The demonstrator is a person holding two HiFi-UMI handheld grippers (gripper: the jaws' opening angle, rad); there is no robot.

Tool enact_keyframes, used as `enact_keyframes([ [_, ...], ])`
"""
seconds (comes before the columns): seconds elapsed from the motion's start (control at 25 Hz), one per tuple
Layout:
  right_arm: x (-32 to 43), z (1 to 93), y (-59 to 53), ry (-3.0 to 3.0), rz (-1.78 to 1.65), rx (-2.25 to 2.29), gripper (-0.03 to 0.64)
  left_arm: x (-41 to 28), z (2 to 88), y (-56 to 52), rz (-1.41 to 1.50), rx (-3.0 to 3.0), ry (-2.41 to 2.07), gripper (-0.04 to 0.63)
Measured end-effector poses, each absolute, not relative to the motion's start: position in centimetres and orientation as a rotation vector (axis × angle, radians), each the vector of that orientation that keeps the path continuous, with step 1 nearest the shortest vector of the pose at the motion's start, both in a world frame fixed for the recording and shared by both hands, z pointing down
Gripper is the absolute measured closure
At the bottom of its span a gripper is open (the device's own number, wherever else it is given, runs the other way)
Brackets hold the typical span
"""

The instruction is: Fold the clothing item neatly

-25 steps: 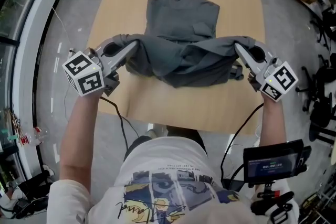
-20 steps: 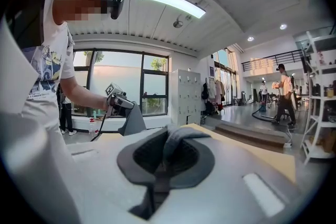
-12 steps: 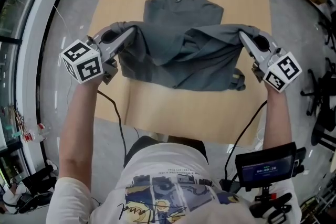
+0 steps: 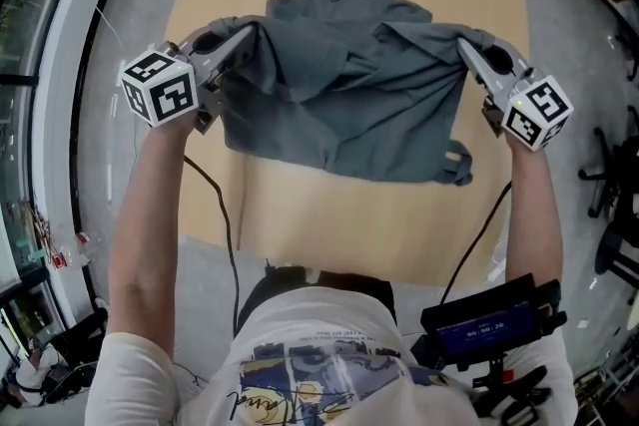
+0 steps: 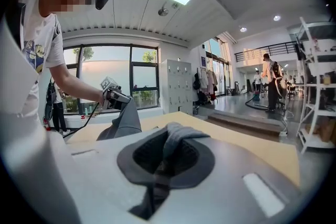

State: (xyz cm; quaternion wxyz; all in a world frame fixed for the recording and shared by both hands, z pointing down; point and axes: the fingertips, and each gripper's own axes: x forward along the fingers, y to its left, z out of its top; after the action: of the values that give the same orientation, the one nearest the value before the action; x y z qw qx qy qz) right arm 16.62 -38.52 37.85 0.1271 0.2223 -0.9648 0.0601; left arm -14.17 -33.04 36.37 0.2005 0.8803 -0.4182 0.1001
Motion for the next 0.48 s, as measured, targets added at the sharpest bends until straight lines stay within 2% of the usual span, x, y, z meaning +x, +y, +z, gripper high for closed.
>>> enact_keyframes([
  [0.48, 17.4, 48.7, -43.2, -2.657, 0.401, 0.742, 0.609, -17.4, 45.6, -38.2, 0.392, 2.287, -1.228, 0.575],
])
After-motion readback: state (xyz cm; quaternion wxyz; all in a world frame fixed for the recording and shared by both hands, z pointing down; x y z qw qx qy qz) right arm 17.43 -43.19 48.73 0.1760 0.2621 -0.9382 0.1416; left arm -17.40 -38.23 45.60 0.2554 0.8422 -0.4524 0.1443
